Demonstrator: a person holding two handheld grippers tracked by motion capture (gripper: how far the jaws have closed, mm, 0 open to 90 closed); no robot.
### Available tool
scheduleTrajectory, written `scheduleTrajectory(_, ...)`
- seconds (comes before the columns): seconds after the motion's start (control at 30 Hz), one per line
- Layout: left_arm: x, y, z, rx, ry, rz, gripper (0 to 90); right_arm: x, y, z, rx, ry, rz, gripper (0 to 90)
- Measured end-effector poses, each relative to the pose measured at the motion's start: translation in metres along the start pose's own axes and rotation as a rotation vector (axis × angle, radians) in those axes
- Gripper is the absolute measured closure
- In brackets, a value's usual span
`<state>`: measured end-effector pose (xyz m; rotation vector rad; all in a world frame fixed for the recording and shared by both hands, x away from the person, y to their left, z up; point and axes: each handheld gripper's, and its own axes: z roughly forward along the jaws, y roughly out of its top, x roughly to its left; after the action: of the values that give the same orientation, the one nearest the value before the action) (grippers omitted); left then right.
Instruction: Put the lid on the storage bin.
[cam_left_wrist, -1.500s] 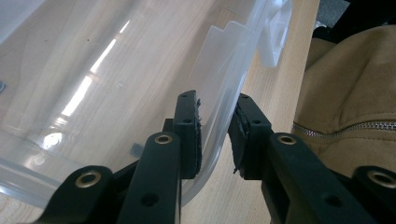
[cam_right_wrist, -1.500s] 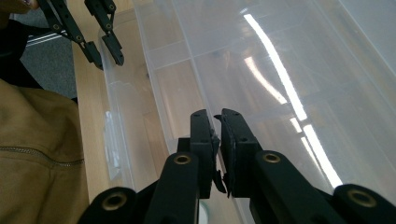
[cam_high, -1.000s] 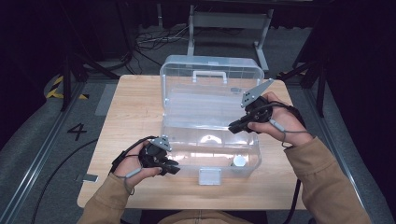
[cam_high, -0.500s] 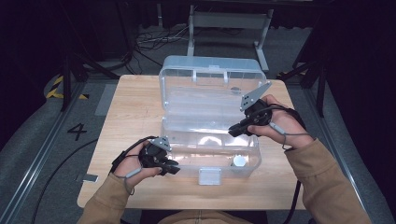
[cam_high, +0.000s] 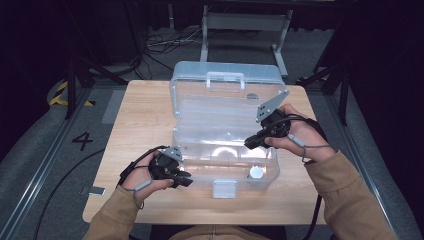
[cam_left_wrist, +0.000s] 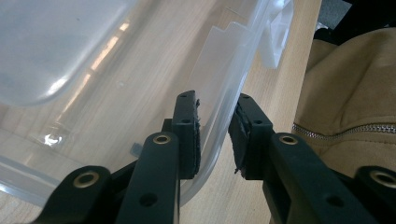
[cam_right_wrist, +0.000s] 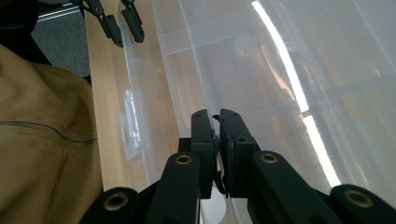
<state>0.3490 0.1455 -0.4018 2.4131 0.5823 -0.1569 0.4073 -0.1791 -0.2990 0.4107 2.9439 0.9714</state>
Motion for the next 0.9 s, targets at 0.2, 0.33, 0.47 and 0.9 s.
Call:
scheduleTrajectory(0.2, -0.001, 0.000, -0.011, -0.025, 0.000, -0.010, 66.9, 0.000, 0.000, 0.000, -0.002, -0.002, 0.000, 85.8)
scheduleTrajectory(0.33, -0.002, 0.001, -0.023, -0.065, -0.019, -0.011, 69.0, 0.001, 0.000, 0.000, -0.002, -0.005, 0.001, 85.8)
scheduleTrajectory(0.47, -0.001, 0.004, -0.035, -0.113, -0.048, -0.031, 77.2, 0.001, 0.000, 0.000, -0.002, -0.008, 0.001, 85.8)
scheduleTrajectory(0.9, 0.003, 0.018, -0.074, -0.255, -0.060, -0.061, 88.2, 0.003, -0.001, 0.000, -0.005, -0.018, 0.014, 85.6)
